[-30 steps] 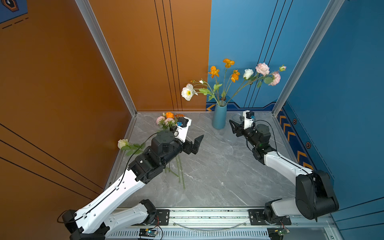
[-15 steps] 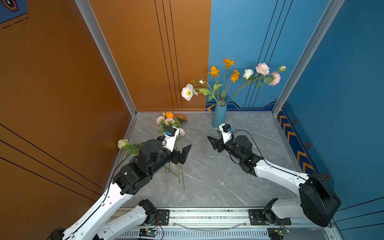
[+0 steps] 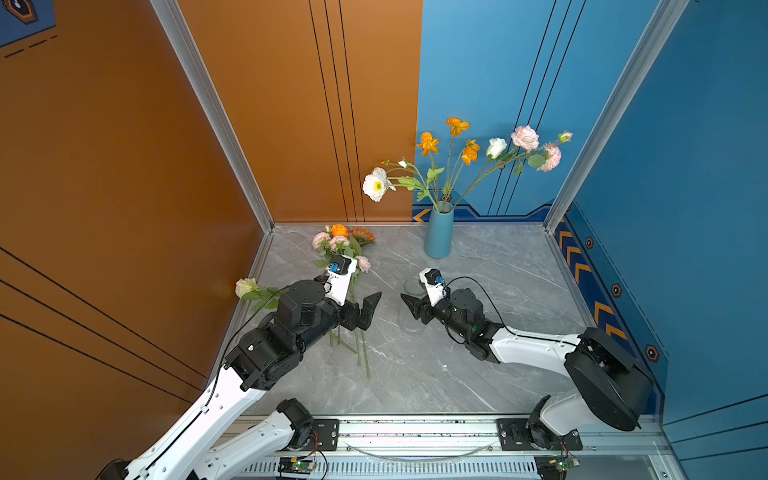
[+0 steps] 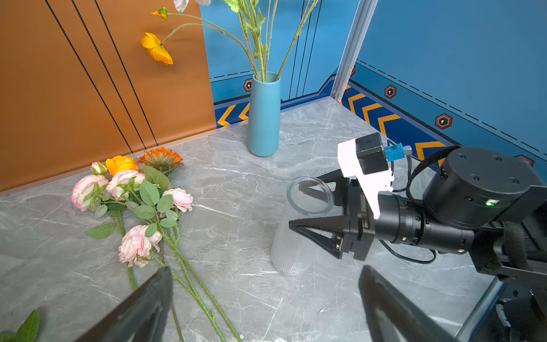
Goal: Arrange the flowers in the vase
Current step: 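Carry the glass vase toward the robot and set it on the table center, then open the right gripper and draw it back from the glass vase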
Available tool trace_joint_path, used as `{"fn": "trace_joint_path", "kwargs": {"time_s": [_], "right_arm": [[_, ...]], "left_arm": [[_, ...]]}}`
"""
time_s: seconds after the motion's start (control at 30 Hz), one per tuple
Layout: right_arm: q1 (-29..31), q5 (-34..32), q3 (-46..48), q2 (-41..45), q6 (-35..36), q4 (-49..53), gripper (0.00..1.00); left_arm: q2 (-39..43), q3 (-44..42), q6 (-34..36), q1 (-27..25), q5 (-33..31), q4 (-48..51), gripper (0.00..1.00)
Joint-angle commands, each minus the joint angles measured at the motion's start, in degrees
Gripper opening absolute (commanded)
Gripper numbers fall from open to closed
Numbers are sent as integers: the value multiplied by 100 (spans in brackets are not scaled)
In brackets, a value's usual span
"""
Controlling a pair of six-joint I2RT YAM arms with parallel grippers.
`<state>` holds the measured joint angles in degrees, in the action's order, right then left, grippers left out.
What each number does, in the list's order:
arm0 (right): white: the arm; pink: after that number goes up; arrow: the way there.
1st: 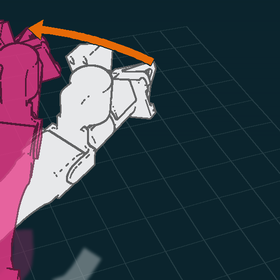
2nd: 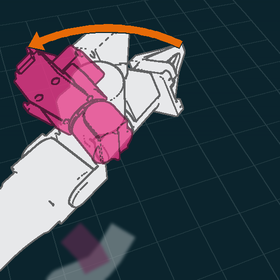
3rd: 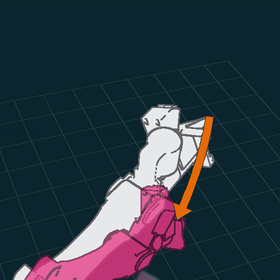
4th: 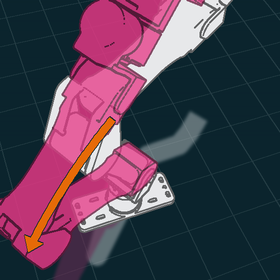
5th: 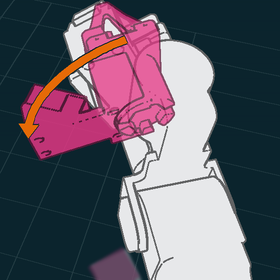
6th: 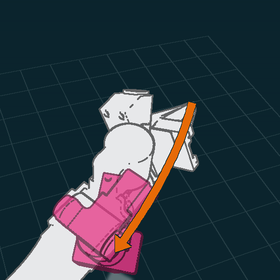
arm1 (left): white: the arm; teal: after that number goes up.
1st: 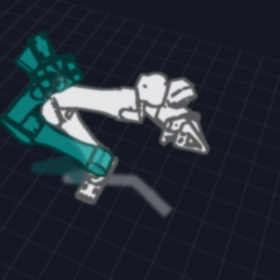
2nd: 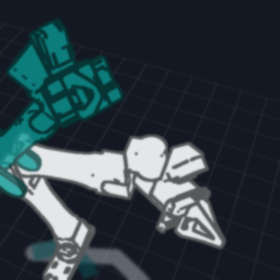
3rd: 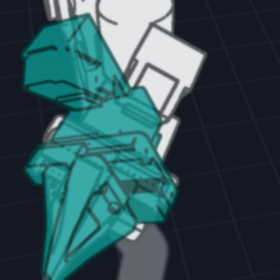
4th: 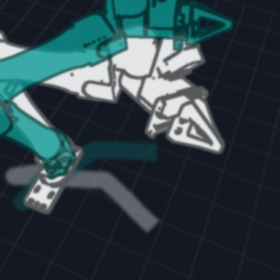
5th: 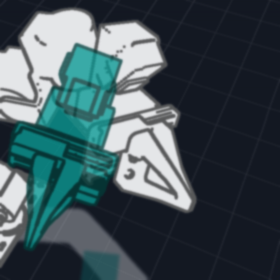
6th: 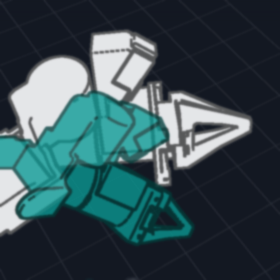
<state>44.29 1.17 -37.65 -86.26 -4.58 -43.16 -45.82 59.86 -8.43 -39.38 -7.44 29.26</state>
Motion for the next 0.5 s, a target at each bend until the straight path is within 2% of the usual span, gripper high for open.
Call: {"fn": "trace_joint_path", "kwargs": {"time_s": [0.0, 0.07, 0.3, 0.47], "right_arm": [[19, -205, 15, 92, -81, -782, 44], [27, -239, 70, 109, -93, -782, 47], [98, -395, 119, 140, -74, -529, 79], [184, -517, 109, 127, -7, -400, 92]], "left_arm": [[-3, -20, -61, 66, 77, 71, 98], [-14, -18, -76, 62, 91, 71, 98], [-24, 9, -90, 62, 120, 24, 98], [-58, 78, -95, 62, 116, -2, 98]]}}
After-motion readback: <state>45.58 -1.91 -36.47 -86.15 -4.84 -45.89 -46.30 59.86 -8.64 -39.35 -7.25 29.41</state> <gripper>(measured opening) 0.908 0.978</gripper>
